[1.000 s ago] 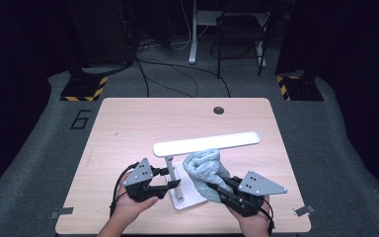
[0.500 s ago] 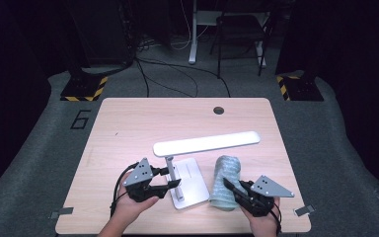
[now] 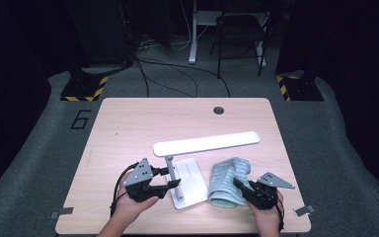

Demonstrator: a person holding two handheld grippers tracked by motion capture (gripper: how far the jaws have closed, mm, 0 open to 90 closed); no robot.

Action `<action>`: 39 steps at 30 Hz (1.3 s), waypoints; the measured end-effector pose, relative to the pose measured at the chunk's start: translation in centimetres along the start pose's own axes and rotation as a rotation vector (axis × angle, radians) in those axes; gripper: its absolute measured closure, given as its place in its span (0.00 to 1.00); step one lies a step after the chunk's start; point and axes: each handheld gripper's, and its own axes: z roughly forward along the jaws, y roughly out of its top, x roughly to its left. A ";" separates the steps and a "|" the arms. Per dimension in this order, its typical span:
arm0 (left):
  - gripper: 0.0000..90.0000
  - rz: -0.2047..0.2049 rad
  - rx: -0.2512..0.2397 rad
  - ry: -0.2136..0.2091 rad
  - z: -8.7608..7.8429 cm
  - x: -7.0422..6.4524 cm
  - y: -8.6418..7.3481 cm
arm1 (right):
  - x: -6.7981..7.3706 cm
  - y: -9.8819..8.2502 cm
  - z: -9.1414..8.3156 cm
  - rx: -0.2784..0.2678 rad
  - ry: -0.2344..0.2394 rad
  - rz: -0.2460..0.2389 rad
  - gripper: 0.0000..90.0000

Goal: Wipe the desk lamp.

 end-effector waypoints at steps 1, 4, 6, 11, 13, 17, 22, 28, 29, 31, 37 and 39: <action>0.58 0.000 0.000 0.000 0.0 0.0 0.0 | -0.1 -0.1 0.3 0.023 -0.022 0.000 0.77; 0.58 0.000 -0.005 -0.001 0.0 0.1 0.0 | -0.6 -0.6 1.4 0.112 -0.055 0.014 0.62; 0.58 0.000 0.002 -0.010 0.0 0.1 0.0 | -0.6 -0.8 1.6 0.160 -0.129 0.003 0.50; 0.58 -0.001 0.005 -0.012 0.0 0.1 0.0 | -1.0 -0.7 0.7 0.121 -0.271 0.002 0.38; 0.58 -0.003 -0.002 -0.005 0.0 0.1 -0.1 | -1.2 -0.7 0.2 0.088 -0.329 0.019 0.35; 0.58 -0.003 -0.002 -0.009 0.1 0.1 -0.1 | -1.0 -0.5 -0.5 0.036 -0.373 0.030 0.32; 0.58 0.004 0.001 -0.001 0.0 0.0 -0.1 | 0.5 -0.2 -0.3 0.012 -0.397 -0.048 0.28; 0.58 0.002 0.000 -0.003 0.1 0.0 -0.1 | 1.5 0.3 -0.3 -0.036 -0.435 -0.111 0.27; 0.58 0.002 0.000 -0.003 0.1 0.0 -0.1 | 1.5 0.2 -0.2 -0.021 -0.424 -0.104 0.27; 0.58 0.003 0.001 -0.001 0.1 0.0 -0.1 | 1.5 0.0 0.1 -0.010 -0.411 -0.097 0.28; 0.58 0.006 0.002 0.001 0.1 0.0 -0.1 | 1.0 -0.5 1.8 0.068 -0.254 -0.016 0.27; 0.58 0.005 0.003 0.000 0.1 0.0 -0.1 | 0.9 -0.7 2.8 0.110 -0.216 0.014 0.27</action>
